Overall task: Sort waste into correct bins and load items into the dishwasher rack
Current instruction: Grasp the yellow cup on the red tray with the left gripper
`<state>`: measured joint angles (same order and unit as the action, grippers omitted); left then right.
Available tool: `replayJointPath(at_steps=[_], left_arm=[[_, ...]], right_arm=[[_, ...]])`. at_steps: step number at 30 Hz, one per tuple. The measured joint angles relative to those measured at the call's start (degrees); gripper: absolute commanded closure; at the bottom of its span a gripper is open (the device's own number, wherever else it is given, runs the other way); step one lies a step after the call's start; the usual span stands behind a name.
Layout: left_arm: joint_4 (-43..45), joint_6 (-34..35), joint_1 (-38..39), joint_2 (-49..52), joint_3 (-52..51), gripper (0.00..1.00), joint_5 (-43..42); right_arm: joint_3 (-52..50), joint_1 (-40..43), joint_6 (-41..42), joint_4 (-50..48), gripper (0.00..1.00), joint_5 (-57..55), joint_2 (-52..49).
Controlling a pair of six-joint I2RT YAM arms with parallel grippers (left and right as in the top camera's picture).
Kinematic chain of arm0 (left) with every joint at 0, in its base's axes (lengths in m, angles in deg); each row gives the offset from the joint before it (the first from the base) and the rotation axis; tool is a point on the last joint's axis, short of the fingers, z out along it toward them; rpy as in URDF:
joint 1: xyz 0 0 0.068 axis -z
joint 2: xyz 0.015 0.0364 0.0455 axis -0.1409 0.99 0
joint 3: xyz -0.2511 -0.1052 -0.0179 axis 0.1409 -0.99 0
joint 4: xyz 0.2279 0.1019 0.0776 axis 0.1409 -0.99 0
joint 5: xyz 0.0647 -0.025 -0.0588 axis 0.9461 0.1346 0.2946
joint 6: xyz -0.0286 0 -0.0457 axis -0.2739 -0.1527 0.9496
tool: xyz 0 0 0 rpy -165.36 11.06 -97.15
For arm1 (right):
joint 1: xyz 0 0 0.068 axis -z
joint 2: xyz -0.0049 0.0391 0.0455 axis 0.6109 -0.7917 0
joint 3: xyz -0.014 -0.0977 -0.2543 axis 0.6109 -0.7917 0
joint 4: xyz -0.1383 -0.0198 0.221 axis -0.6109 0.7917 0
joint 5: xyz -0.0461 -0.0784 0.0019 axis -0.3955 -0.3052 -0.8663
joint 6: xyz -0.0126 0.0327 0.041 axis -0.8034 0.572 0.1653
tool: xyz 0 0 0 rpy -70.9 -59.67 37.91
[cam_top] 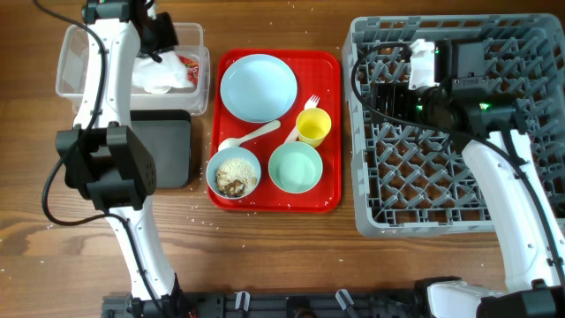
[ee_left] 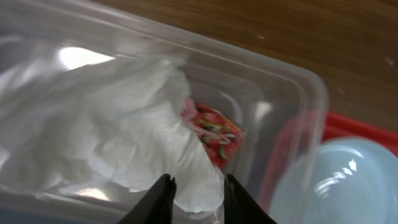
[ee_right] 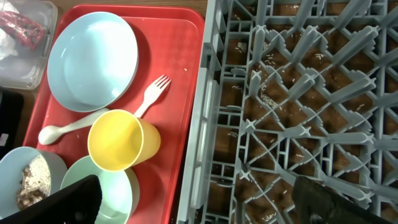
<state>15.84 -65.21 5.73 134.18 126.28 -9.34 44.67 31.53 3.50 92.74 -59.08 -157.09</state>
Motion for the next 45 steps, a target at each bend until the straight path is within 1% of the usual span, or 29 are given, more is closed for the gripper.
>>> replayJointPath(at_steps=[1, 2, 6, 11, 17, 18, 20, 21, 24, 27, 29, 30, 31, 33, 34, 35, 39, 42, 45], left_arm=[[-0.9, -3.89, 0.0, 0.0, 0.0, 0.44, -4.7], [-1.44, -6.25, 0.0, 0.0, 0.0, 0.44, -8.04], [-1.81, -11.17, 0.04, 0.0, 0.0, 0.44, -13.94], [-3.13, -12.81, 0.04, 0.0, 0.0, 0.41, -17.53], [-3.48, -13.33, 0.04, 0.0, 0.0, 0.36, -30.08], [-3.52, -13.35, 0.04, 0.0, 0.0, 0.33, -31.87], [-3.54, -13.57, 0.04, 0.0, 0.0, 0.29, -34.69], [-3.58, -13.55, 0.04, 0.0, 0.0, 0.29, -36.72], [-3.61, -13.68, 0.04, 0.0, 0.0, 0.36, -42.27], [-5.07, -13.75, 0.46, 0.0, 0.0, 0.37, -46.58], [-7.69, -13.73, 2.56, 0.0, 0.0, 0.35, -45.66], [-9.53, -13.75, 4.28, 0.0, 0.0, 0.34, -43.12], [-10.6, -13.73, 6.49, 0.0, 0.0, 0.32, -40.15], [-11.5, -13.75, 14.29, 0.0, 0.0, 0.32, -32.09], [-11.52, -13.73, 16.59, 0.0, 0.0, 0.31, -30.1], [-11.54, -13.75, 20.2, 0.0, 0.0, 0.31, -26.03], [-11.58, -12.2, 29.68, 0.0, 0.0, 0.31, -13.16], [-11.74, -9.6, 31.98, 0.0, 0.0, 0.32, -6.14], [-11.17, -6.78, 31.65, 0.0, -0.63, 0.34, -3.3]], right_arm=[[0.0, 0.0, 0.0, 0.0, 0.0, 0.0, 0.0], [0.0, 0.0, 0.0, 0.0, 0.0, -0.02, 0.0], [0.0, 0.0, 0.0, 0.0, 0.0, -0.02, 0.0], [0.0, 0.0, 0.0, -0.02, 0.0, 0.0, 0.0], [0.0, 0.0, 0.0, -0.2, 0.0, -0.02, 0.0], [0.0, 0.0, 0.0, -0.2, 0.0, -0.02, 0.0], [0.0, 0.0, 0.0, -0.2, 0.0, -0.02, 0.0], [0.0, 0.0, 0.0, -0.2, 0.0, -0.02, 0.0], [0.0, 0.0, 0.0, -0.2, 0.0, -0.02, 0.0], [0.0, 0.0, 0.0, -0.22, 0.0, -0.02, 0.0], [0.0, 0.0, 0.0, -0.24, 0.0, -0.02, 0.0], [0.0, 0.0, 0.0, -0.28, 0.0, -0.02, 0.0], [0.0, 0.0, 0.0, -0.28, 0.0, -0.02, 0.0], [0.0, 0.0, 0.0, -0.28, 0.0, 0.0, 0.0], [0.0, 0.0, 0.0, -0.28, 0.0, -0.02, 0.0], [0.0, 0.0, 0.0, -0.28, 0.0, -0.02, 0.0], [0.0, 0.0, 0.0, -0.28, 0.0, -0.02, 0.0], [0.0, 0.0, 0.0, -0.28, 0.0, -0.02, 0.0], [0.0, 0.0, 0.0, -0.28, 0.0, 0.0, 0.0]])
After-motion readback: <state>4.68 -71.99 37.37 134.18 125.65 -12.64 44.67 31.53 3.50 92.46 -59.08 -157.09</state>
